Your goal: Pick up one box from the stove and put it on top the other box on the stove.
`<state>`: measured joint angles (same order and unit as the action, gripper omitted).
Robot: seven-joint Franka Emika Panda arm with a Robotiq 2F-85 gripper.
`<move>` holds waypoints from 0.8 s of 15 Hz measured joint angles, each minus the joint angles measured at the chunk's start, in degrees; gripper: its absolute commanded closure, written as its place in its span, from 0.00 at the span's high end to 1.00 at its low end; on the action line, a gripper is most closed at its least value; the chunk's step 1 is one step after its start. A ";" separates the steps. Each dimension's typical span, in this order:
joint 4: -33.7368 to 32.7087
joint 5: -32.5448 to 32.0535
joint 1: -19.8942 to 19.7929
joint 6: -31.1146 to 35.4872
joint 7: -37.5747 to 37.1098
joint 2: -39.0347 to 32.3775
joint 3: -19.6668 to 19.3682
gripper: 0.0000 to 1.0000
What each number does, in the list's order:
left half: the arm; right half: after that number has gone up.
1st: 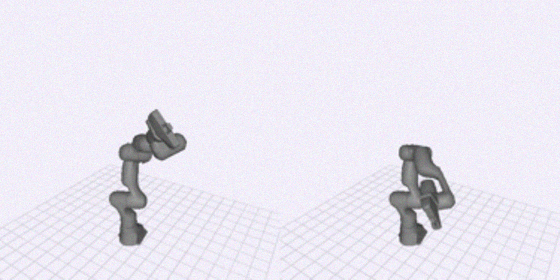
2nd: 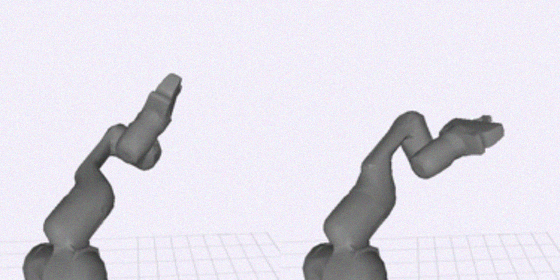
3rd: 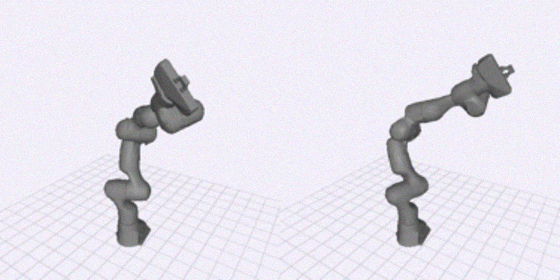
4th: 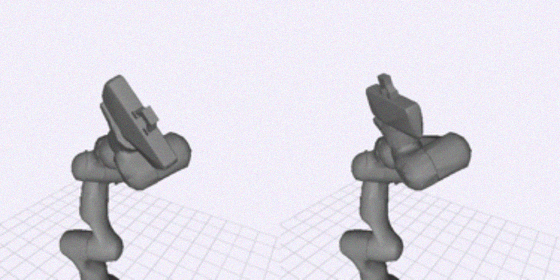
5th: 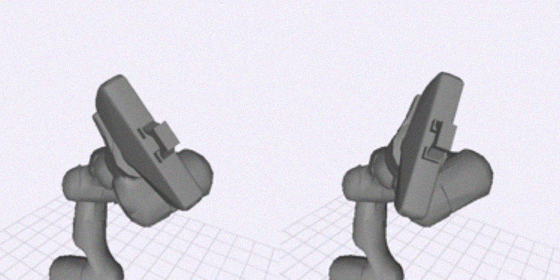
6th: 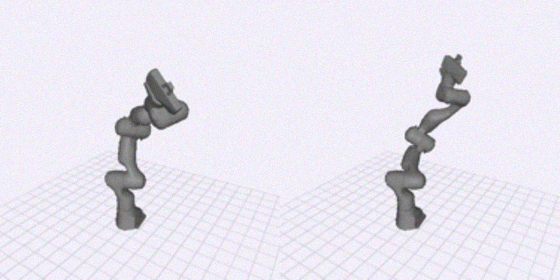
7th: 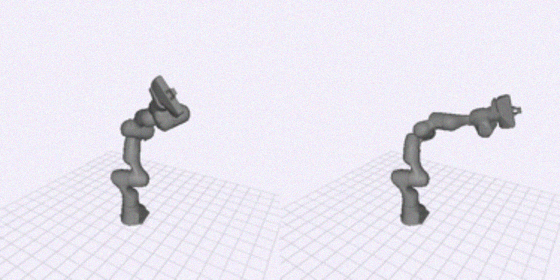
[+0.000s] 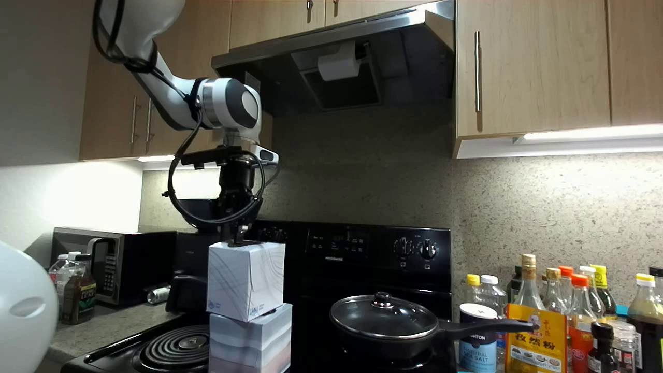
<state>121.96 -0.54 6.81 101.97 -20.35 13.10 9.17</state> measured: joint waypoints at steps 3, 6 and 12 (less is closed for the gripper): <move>-0.29 -0.34 0.00 -0.03 -0.06 0.02 0.03 0.92; -0.96 -1.73 0.00 -0.04 -0.37 0.29 0.33 1.00; -2.03 -7.41 0.07 0.17 -2.34 3.12 2.30 1.00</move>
<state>119.93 -7.95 6.88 102.14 -22.69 16.22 11.47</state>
